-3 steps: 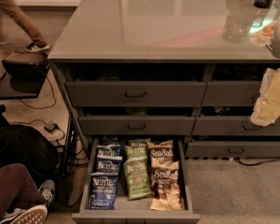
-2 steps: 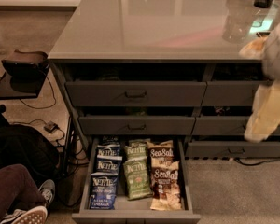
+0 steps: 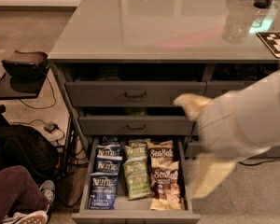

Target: Pick green jalapeno chip bag from bottom drawer and place on counter

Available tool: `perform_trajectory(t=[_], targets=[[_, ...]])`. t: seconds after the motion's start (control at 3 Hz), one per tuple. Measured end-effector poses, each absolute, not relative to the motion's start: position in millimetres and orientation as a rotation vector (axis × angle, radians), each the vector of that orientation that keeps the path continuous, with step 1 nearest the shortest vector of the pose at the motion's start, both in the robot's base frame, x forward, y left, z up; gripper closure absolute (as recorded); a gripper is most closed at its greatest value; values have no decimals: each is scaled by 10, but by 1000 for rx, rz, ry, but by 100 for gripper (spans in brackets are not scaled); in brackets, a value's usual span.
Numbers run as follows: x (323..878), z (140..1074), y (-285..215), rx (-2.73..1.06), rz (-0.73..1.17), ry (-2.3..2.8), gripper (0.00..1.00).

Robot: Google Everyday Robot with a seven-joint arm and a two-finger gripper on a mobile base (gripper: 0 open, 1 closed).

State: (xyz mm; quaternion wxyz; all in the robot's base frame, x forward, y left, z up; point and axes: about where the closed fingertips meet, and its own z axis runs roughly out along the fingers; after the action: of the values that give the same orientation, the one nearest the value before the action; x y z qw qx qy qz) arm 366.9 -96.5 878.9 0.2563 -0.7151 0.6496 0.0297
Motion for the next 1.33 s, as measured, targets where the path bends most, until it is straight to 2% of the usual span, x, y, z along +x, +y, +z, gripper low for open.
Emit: perform_trajectory(t=[0.67, 1.0, 1.33], targets=[[3166, 6859, 575, -2107, 576, 1511, 0], [2903, 5743, 718, -2193, 700, 1585, 0], [3086, 4988, 961, -2140, 760, 1679, 0]])
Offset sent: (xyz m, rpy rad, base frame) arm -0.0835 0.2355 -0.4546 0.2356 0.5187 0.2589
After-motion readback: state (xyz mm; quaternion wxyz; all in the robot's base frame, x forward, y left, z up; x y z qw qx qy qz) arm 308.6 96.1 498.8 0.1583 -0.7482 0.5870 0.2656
